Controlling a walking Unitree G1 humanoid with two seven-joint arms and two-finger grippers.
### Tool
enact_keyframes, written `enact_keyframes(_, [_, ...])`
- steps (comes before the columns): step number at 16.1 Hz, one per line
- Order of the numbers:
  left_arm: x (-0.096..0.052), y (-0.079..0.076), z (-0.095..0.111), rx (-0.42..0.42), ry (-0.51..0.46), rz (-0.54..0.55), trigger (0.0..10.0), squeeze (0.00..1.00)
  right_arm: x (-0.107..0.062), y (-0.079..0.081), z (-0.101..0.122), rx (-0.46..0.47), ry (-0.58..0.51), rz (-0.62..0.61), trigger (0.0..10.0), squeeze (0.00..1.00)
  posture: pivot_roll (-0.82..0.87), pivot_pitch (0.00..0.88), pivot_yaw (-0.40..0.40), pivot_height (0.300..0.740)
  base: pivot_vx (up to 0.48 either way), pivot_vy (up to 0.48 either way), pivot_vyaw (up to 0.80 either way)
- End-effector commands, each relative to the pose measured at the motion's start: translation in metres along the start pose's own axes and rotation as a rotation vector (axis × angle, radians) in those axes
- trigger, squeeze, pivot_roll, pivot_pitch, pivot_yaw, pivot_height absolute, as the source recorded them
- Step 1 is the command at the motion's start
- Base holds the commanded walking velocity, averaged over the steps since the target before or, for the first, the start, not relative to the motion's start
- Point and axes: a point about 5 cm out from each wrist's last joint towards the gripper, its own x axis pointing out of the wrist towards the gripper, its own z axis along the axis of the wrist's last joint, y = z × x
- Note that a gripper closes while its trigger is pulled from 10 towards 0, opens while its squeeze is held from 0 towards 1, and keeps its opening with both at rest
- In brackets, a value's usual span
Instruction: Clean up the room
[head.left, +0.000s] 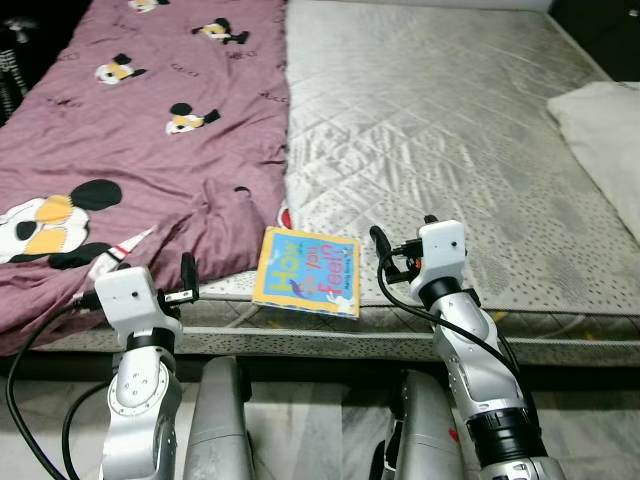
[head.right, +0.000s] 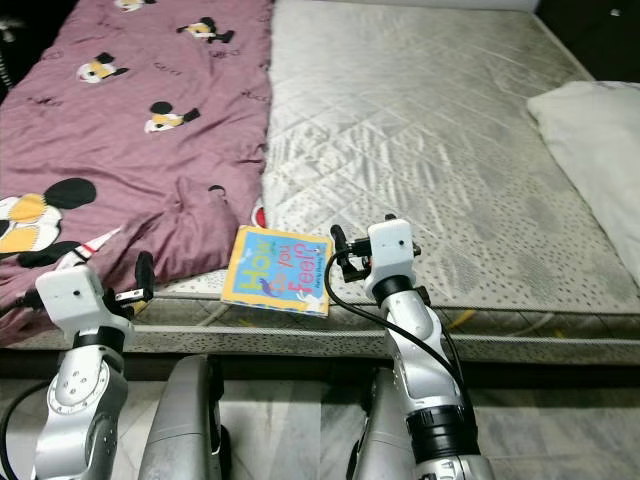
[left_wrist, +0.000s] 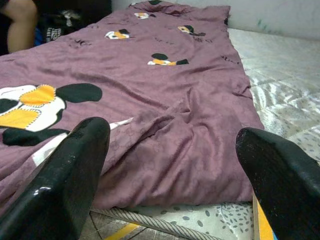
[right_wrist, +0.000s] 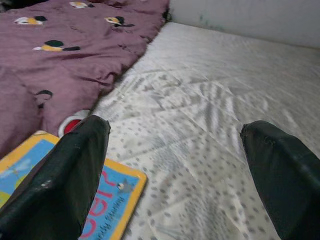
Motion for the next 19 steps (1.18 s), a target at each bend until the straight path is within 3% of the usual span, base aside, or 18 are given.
enact_keyframes(1, [0.002,0.004,-0.007,0.003,0.037,0.012,10.0,0.00,-0.003,-0.005,-0.002,0.008,0.008,-0.009,10.0,0.00,-0.06,0.115,-0.035,0.545,0.000,0.000,0.00])
enact_keyframes(4, [0.010,0.003,-0.010,-0.046,0.067,0.017,10.0,0.00,-0.005,-0.009,-0.004,-0.030,0.031,-0.004,10.0,0.00,-0.08,0.126,-0.043,0.511,0.000,0.000,0.00])
enact_keyframes(12, [0.025,0.003,-0.045,-0.116,0.306,0.053,10.0,0.00,-0.024,-0.040,-0.006,-0.108,0.081,-0.045,10.0,0.00,-0.15,0.142,-0.061,0.511,0.000,0.000,0.00])
enact_keyframes(15, [0.040,0.003,-0.041,-0.115,0.296,0.003,10.0,0.00,-0.037,-0.050,-0.007,-0.133,0.098,-0.052,10.0,0.00,-0.17,0.146,-0.062,0.511,0.000,0.000,0.00])
enact_keyframes(19, [0.058,0.001,-0.027,-0.122,0.257,-0.039,10.0,0.00,-0.035,-0.052,-0.003,-0.139,0.085,-0.064,10.0,0.00,-0.19,0.143,-0.053,0.511,0.000,0.000,0.00])
